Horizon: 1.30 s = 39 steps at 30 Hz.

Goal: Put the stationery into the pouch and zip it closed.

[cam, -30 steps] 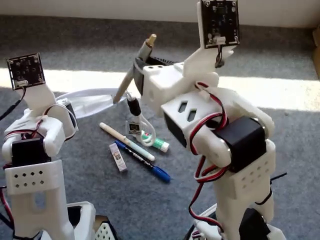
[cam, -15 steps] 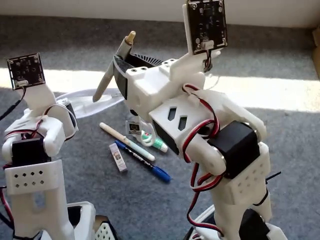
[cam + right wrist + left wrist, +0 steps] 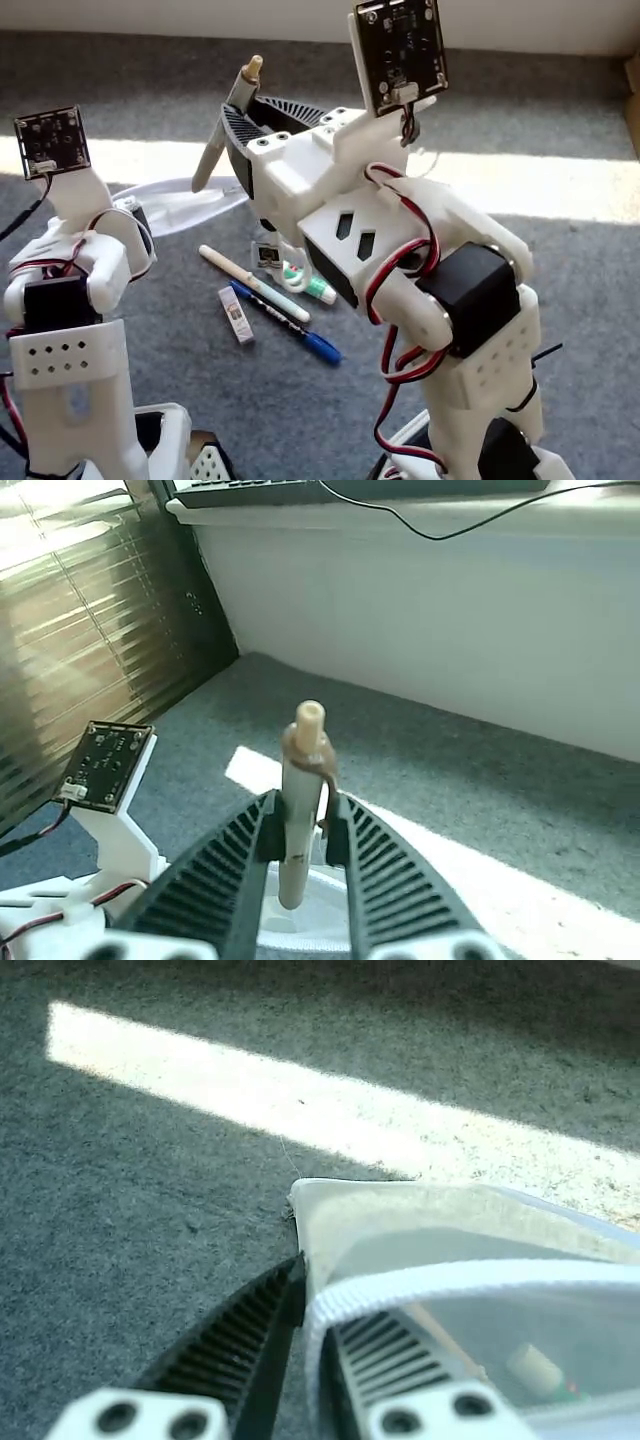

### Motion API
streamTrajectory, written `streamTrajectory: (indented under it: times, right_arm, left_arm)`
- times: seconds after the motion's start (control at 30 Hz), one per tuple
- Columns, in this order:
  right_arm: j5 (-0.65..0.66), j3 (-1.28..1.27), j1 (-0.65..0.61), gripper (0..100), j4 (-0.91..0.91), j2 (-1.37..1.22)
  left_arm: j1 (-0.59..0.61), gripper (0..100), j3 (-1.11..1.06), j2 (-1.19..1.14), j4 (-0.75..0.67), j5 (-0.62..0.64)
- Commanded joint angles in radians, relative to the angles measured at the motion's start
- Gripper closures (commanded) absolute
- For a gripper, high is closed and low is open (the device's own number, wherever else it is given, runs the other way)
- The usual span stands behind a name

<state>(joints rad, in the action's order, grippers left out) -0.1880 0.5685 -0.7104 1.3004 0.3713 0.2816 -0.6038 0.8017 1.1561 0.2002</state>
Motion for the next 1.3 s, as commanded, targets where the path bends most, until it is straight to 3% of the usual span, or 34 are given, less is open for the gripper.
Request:
streamTrajectory:
  times: [0.0,0.63,0.87,1.27]
  right_arm:
    - [0.012,-0.004,-0.012,99.3,-0.028,0.025]
    - [0.017,-0.311,-0.056,99.3,-0.255,0.036]
    - [0.232,-0.367,-0.059,99.3,-0.251,0.038]
    - [0.249,-0.380,-0.056,99.3,-0.255,0.038]
  left_arm:
    - [-0.015,99,-0.010,-0.019,-0.008,0.008]
    - [-0.013,99,-0.010,-0.019,-0.008,0.006]
    - [0.019,99,-0.007,-0.019,-0.014,0.006]
    - [0.015,99,-0.007,-0.019,-0.011,0.006]
